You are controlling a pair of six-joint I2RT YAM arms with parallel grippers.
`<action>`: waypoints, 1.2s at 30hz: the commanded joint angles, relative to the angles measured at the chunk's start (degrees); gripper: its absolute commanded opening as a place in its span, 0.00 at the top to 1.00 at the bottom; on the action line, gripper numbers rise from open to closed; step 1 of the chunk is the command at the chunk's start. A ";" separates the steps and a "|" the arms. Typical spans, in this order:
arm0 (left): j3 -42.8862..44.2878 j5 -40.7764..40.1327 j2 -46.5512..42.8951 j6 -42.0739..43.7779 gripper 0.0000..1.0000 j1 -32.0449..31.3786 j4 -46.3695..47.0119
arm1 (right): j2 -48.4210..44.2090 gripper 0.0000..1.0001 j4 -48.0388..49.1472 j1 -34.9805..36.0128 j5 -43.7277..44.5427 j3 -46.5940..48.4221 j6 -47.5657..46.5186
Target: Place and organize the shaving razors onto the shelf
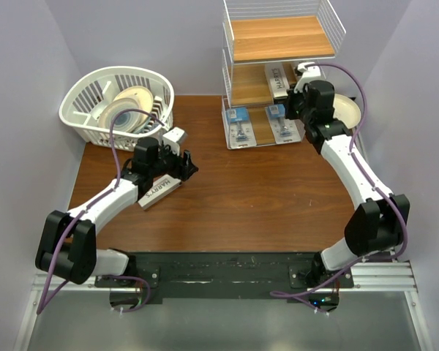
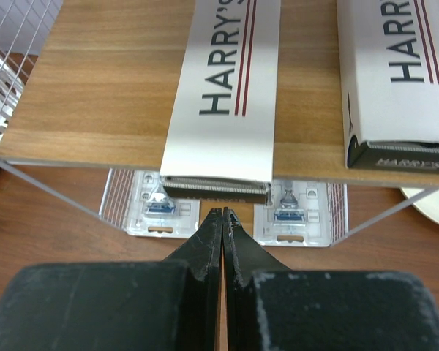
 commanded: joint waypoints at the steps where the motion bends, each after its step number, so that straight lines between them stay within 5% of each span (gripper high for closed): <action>1: -0.09 -0.46 -0.82 0.25 0.34 0.07 2.94 | 1.81 1.00 3.90 -0.10 -1.04 3.66 0.16; 13: 0.70 -0.37 0.50 0.42 0.34 0.07 3.03 | 6.56 1.00 4.60 -0.10 -2.36 8.15 0.78; 19: 2.45 -0.81 0.59 2.87 0.32 0.07 -0.21 | 1.05 1.00 0.74 -0.10 -2.80 6.06 1.13; 27: 5.79 -7.57 -1.87 24.64 0.00 0.16 -16.38 | -11.36 0.01 -5.32 -0.10 -11.41 -10.21 -0.02; 31: 8.17 -15.21 1.54 30.64 0.00 0.59 -28.14 | -15.76 0.01 -5.07 -0.10 -14.04 -17.76 2.18; 36: 7.90 -17.86 4.36 31.19 0.00 3.40 -29.32 | -18.04 0.01 -5.33 -0.19 -15.54 -19.71 1.92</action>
